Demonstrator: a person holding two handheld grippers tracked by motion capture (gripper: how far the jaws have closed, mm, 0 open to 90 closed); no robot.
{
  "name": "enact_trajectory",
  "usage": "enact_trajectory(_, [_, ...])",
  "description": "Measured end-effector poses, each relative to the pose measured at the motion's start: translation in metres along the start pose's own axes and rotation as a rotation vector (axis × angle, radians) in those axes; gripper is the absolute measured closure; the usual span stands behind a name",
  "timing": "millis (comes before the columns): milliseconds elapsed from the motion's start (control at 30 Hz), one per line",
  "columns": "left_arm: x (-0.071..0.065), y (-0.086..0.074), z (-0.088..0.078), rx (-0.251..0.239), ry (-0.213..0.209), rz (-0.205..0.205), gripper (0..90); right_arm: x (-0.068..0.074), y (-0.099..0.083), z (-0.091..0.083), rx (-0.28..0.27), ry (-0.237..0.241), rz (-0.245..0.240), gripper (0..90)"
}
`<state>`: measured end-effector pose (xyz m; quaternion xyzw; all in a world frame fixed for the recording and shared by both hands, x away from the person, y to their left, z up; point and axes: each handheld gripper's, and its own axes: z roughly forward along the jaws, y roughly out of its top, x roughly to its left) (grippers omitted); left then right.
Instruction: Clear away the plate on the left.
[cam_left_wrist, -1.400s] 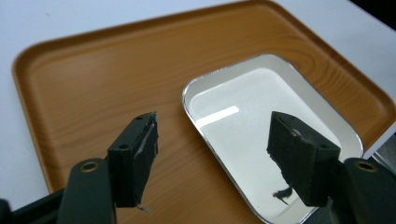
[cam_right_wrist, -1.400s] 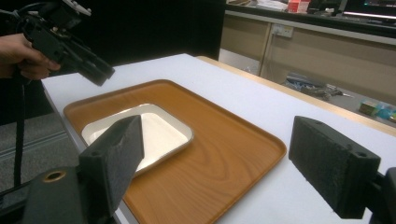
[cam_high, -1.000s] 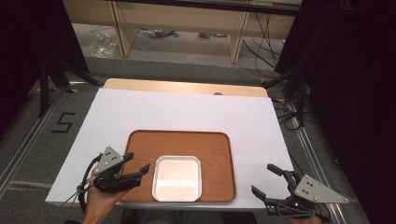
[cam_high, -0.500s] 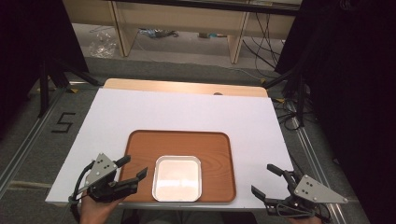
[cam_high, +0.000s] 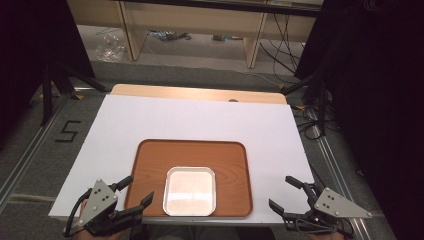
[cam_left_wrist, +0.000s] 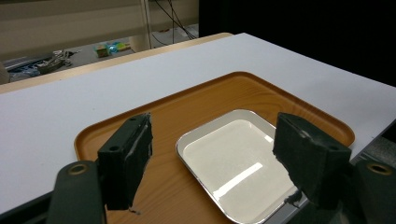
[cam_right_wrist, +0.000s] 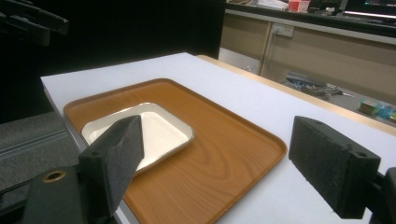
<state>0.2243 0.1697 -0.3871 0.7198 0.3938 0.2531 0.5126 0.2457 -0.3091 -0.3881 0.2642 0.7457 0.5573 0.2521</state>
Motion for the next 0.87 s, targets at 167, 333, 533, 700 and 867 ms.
enact_trajectory(167, [-0.003, -0.001, -0.002, 0.007, -0.012, -0.003, 25.9, 0.0, 0.0, 0.0, -0.001, 0.0, 0.0, 18.7])
enact_trajectory(333, [-0.008, -0.003, -0.004, 0.004, -0.025, -0.012, 25.8, 0.0, 0.0, 0.0, -0.001, 0.001, 0.0, 18.7])
enact_trajectory(533, [-0.01, -0.004, -0.005, 0.012, -0.033, 0.0, 25.6, 0.0, 0.0, 0.0, -0.001, 0.002, 0.0, 18.7])
enact_trajectory(700, [-0.009, -0.004, -0.004, 0.018, -0.027, -0.009, 25.4, 0.0, 0.0, 0.0, -0.002, 0.001, -0.001, 18.7])
enact_trajectory(867, [-0.01, -0.004, -0.004, 0.021, -0.027, -0.015, 25.5, 0.0, 0.0, 0.0, -0.002, 0.002, 0.0, 18.7])
